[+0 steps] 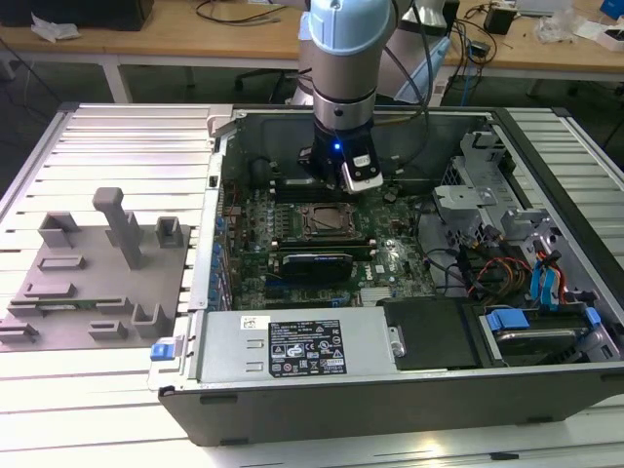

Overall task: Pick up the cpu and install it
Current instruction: 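Install the first cpu locking lever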

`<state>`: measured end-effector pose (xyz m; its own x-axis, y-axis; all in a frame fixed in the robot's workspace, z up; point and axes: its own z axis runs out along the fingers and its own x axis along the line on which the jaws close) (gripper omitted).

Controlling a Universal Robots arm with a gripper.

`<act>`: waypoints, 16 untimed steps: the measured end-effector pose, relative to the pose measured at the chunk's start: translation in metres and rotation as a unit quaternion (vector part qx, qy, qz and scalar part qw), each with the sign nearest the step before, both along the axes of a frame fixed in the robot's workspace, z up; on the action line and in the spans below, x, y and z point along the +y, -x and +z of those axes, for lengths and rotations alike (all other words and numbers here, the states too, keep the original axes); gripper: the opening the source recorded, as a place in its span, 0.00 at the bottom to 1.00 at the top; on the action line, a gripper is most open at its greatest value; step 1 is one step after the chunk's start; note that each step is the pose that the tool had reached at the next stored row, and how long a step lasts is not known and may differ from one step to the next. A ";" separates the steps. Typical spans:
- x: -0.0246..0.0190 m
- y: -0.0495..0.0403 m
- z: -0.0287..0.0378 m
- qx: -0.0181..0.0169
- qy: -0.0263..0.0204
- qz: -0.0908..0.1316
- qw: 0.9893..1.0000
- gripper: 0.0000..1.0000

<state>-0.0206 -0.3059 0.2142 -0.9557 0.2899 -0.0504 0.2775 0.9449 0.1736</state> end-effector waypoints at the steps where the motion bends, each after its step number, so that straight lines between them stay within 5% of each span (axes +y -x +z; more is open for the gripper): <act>1: 0.0000 0.0000 0.0008 0.000 0.007 0.000 1.000 0.11; 6: 0.0000 0.0000 0.0015 0.000 0.054 0.000 0.999 0.11; 8: -0.0001 0.0000 0.0016 0.000 0.078 0.000 0.997 0.11; 10: -0.0003 0.0000 0.0017 0.001 0.096 0.000 0.995 0.11; 11: -0.0003 0.0000 0.0017 0.001 0.099 0.000 0.995 0.11; 16: -0.0004 0.0000 0.0017 0.001 0.100 0.001 0.995 0.11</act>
